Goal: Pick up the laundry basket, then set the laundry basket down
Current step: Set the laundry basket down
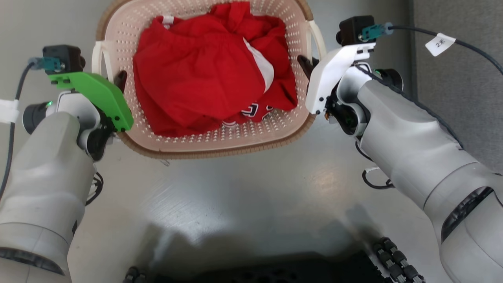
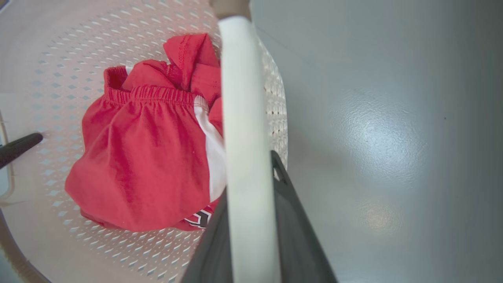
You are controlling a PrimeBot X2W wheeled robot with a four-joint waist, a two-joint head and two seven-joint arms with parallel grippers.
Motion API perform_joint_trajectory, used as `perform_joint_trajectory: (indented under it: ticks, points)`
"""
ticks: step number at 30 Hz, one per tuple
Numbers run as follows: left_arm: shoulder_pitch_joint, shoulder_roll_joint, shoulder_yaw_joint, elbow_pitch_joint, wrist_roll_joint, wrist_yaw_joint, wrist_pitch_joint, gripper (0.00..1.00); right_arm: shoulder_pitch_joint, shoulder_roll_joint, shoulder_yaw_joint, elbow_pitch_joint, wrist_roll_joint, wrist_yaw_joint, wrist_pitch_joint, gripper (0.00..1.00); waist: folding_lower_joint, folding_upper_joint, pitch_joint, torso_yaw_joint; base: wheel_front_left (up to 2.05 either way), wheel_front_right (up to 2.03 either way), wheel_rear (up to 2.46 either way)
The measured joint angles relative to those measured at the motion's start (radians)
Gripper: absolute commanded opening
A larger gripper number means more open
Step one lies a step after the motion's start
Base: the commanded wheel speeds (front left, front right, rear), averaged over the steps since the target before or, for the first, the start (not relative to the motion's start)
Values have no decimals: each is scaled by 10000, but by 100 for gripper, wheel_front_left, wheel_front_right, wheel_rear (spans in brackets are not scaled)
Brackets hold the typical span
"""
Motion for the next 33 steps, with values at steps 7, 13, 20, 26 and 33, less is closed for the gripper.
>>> perform_joint_trajectory:
  ticks: [7, 13, 20, 26, 33]
  points:
    - [-291, 0, -19, 0, 19, 0, -128, 0, -223, -2, -12, 2, 82, -4, -194, 0, -1, 0, 384, 33, 0, 0, 0]
    - [-567, -4, -73, 4, 73, 0, -244, 0, -523, -10, -13, 77, 128, -6, -418, 0, -1, 0, 731, 69, 0, 0, 0]
    - [-855, -8, -73, 12, 71, 0, -313, 0, -836, -12, -19, 150, 142, -21, -539, 0, -1, 0, 1018, 139, 0, 0, 0]
    - [-971, -10, -86, 25, 71, 0, -435, 0, -972, -10, 15, 188, 146, -19, -681, 0, -1, 0, 1232, 200, 0, 0, 0]
    - [-1129, -4, -127, 61, 71, 0, -514, 0, -1073, -13, 38, 209, 174, -19, -857, 0, -2, 0, 1385, 229, 0, 0, 0]
